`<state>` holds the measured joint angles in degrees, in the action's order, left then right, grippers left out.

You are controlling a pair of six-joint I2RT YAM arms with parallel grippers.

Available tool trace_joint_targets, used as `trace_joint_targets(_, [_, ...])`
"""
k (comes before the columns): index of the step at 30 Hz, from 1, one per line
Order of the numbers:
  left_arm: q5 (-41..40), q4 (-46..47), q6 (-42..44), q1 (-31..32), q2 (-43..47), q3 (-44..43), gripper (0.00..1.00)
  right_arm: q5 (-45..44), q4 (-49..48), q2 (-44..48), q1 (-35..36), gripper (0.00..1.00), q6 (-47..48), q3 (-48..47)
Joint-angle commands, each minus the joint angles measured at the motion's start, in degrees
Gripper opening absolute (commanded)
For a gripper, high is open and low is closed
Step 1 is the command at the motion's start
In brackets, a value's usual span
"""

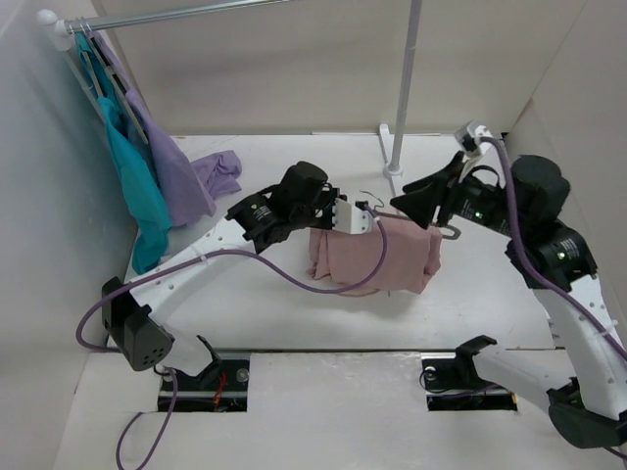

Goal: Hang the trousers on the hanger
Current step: Place the hanger at the clothesline.

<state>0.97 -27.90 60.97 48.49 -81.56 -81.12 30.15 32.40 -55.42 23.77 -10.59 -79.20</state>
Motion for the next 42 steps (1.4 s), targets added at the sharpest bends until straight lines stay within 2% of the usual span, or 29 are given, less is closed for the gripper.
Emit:
trace_joint_targets(1, [1.4,4.3,-2.0,-0.4,3.4,-2.0,0.0,-4.1,-2.7,2.0,1.0,0.54,-0.9,-6.0])
trace_joint_targets(7, [3.8,2.1,-2.6,-0.4,3.4,-4.1,0.0,-6.4,1.4,0.8,2.6,0.53,2.4,-4.7])
trace_joint_targets(10, [5.3,-0.8,-2.6,-0.4,2.9,-5.8,0.0,-6.3,4.2,0.8,2.6,0.65,7.1,-3.5])
trace_joint_targets(14, [7.7,-2.1,-2.6,-0.4,3.9,-5.8,0.0,-10.0,17.7,-4.4,2.6,0.71,16.5,-5.8])
trace_joint_targets(22, [7.1,-2.6,-2.6,-0.4,4.5,-5.8,0.0,-10.1,22.4,-8.2,3.8,0.72,20.5,-5.2])
trace_joint_targets(24, [7.1,-2.6,-3.1,-0.4,4.5,-5.8,0.0,-12.2,22.4,-9.3,4.7,0.69,20.5,-3.9])
trace_joint_targets(25, [7.1,-2.1,-3.1,-0.4,4.5,-5.8,0.0,-12.2,22.4,-9.3,5.2,0.67,20.5,-2.7])
trace_joint_targets(28, [7.1,-2.1,-3.7,-0.4,4.5,-5.8,0.0,-12.8,20.9,-10.6,5.2,0.41,19.4,-1.2])
trace_joint_targets(29, [7.1,-2.1,-3.7,-0.4,4.5,-6.3,0.0,-12.8,20.3,-10.6,5.2,0.28,18.3,-1.2])
trace_joint_targets(32, [7.1,-2.1,-5.1,-0.4,4.5,-6.3,0.0,-13.9,18.1,-10.0,5.2,0.06,16.7,0.0])
trace_joint_targets(33, [7.1,-2.1,-5.1,-0.4,4.5,-6.3,0.0,-14.9,17.5,-9.4,5.2,0.0,14.9,0.0])
trace_joint_targets(35, [6.6,-1.3,-6.6,-0.4,5.0,-6.3,0.0,-17.2,14.5,-8.0,5.2,0.0,13.2,1.3])
trace_joint_targets(36, [5.8,-1.3,-8.4,-0.4,5.0,-6.3,0.09,-17.8,13.4,-6.6,5.2,0.0,11.7,1.3])
trace_joint_targets(37, [5.0,-0.5,-9.2,-0.4,5.5,-5.8,0.37,-18.3,11.9,-5.9,4.5,0.0,11.1,1.3])
trace_joint_targets(38, [5.0,0.3,-10.0,-0.4,5.5,-5.0,0.51,-19.3,11.9,-5.9,4.5,0.0,10.5,1.3])
trace_joint_targets(42, [1.1,2.1,-17.3,-0.4,6.9,-3.9,0.97,-22.9,11.9,-6.4,3.5,0.0,8.8,-3.7])
